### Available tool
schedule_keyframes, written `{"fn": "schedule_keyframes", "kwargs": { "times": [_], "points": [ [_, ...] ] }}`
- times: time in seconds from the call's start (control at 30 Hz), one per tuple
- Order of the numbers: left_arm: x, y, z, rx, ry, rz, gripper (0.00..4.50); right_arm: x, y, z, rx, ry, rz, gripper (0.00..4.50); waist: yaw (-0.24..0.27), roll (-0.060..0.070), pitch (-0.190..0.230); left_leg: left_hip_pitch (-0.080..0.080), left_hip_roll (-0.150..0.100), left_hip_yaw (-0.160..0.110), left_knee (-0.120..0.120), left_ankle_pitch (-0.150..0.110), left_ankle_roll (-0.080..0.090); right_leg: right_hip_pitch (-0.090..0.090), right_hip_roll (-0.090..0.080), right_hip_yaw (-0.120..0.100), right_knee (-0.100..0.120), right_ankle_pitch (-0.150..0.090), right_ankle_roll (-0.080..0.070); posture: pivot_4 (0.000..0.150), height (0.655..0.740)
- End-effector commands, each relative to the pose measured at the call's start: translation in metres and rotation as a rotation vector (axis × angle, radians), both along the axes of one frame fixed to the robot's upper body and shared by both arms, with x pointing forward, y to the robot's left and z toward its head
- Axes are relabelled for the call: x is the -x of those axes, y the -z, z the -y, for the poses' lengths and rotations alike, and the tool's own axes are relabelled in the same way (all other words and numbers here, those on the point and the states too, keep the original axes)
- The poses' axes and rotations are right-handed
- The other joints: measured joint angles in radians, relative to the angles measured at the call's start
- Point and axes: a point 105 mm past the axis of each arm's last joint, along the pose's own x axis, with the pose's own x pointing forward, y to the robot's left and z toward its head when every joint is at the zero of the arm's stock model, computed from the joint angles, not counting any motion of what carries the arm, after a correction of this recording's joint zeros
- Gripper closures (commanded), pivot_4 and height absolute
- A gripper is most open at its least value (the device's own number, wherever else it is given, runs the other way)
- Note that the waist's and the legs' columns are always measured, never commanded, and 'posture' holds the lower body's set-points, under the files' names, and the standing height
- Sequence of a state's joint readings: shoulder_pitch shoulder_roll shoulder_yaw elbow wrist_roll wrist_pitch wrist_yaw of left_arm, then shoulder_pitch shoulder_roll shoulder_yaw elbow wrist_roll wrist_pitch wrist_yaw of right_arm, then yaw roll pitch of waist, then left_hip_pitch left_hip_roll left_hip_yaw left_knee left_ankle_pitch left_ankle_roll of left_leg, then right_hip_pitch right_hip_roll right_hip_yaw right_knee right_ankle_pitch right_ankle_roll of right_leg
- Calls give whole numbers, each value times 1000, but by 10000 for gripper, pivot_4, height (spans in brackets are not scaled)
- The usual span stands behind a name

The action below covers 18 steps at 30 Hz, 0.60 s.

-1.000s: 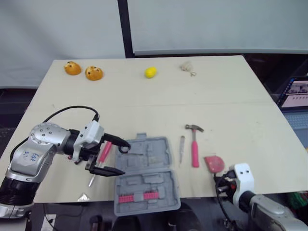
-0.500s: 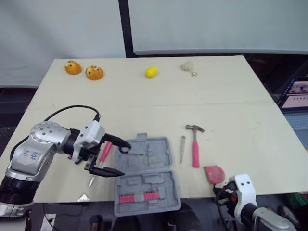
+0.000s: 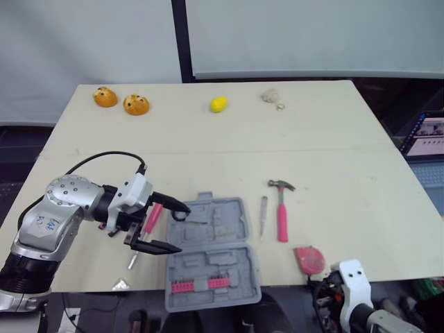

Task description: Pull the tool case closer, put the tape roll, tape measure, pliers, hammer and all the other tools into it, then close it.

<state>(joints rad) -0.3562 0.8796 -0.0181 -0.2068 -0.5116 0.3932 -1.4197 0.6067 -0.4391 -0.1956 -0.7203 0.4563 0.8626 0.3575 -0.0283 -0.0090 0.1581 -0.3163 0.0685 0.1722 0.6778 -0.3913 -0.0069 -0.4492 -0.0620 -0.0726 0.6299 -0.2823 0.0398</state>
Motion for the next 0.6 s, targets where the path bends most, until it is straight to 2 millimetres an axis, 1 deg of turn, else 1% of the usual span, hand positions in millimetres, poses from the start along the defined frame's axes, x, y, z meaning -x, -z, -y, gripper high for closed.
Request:
{"fn": "schedule_keyframes", "kwargs": {
  "times": [0.03, 0.07, 0.1, 0.17, 0.2, 0.27, 0.3, 0.33, 0.4, 0.47, 0.6],
  "points": [
    [3, -5, 4, 12, 16, 29, 0, 4, -26, -4, -26, -112, 29, 36994, 0, 1, 0, 0, 0, 0, 0, 0, 0, 0, 0, 0, 0, 0, 0, 1500, 7292],
    [3, -5, 4, 14, 15, 30, 0, 7, -35, -4, -34, -161, 29, 31838, 0, 1, 0, 0, 0, 0, 0, 0, 1, 0, 0, 1, 0, 0, 0, 1500, 7292],
    [3, -6, 4, 16, 14, 31, 0, 10, -49, -1, -27, -251, 36, 27434, 1, 1, 1, 0, 0, 0, 0, 0, 1, 0, 0, 1, 0, 0, 1, 1500, 7292],
    [4, -6, 5, 19, 14, 33, 0, 14, -68, 4, -4, -386, 41, 17616, 1, 1, 1, 0, -1, 1, 1, -1, 3, 0, 0, 1, -1, 1, 2, 1500, 7292],
    [4, -7, 5, 19, 15, 34, 0, 14, -77, 8, 22, -458, 54, 12531, 2, -2, 1, 1, -2, 0, 1, -1, 3, 1, 0, 2, -2, 2, 3, 1500, 7292],
    [4, -7, 6, 21, 15, 35, 0, 2, -92, 22, 98, -585, 105, 2870, 1, -6, 4, 1, -2, 0, 2, -2, 4, 3, 1, 1, -3, 2, 3, 1500, 7292],
    [4, -7, 6, 22, 16, 38, 0, -6, -97, 29, 138, -643, 133, 786, 0, -8, 5, 1, -2, 0, 1, -3, 6, 3, 1, 2, -4, 2, 3, 1500, 7292],
    [3, -7, 6, 23, 16, 40, 0, -14, -100, 34, 169, -686, 155, 786, -1, -10, 6, 1, -3, 0, 2, -5, 9, 4, 2, 2, -4, 2, 3, 1500, 7292],
    [2, -7, 6, 21, 16, 49, 0, -31, -100, 41, 256, -797, 190, 786, 0, -11, 7, 2, -3, 0, 3, -4, 9, 4, 1, 3, -5, 2, 4, 1500, 7292],
    [2, -7, 7, 21, 17, 55, 0, -41, -93, 42, 319, -945, 211, 786, 1, -11, 8, 2, -4, 1, 3, -4, 8, 4, 2, 3, -4, 2, 4, 1500, 7292],
    [3, -8, 7, 24, 15, 58, 0, -56, -80, 41, 383, -1098, 243, 786, 8, -9, 9, 5, -5, 1, 4, -2, 6, 3, 1, 1, -3, 2, 4, 1500, 7292]
  ]
}}
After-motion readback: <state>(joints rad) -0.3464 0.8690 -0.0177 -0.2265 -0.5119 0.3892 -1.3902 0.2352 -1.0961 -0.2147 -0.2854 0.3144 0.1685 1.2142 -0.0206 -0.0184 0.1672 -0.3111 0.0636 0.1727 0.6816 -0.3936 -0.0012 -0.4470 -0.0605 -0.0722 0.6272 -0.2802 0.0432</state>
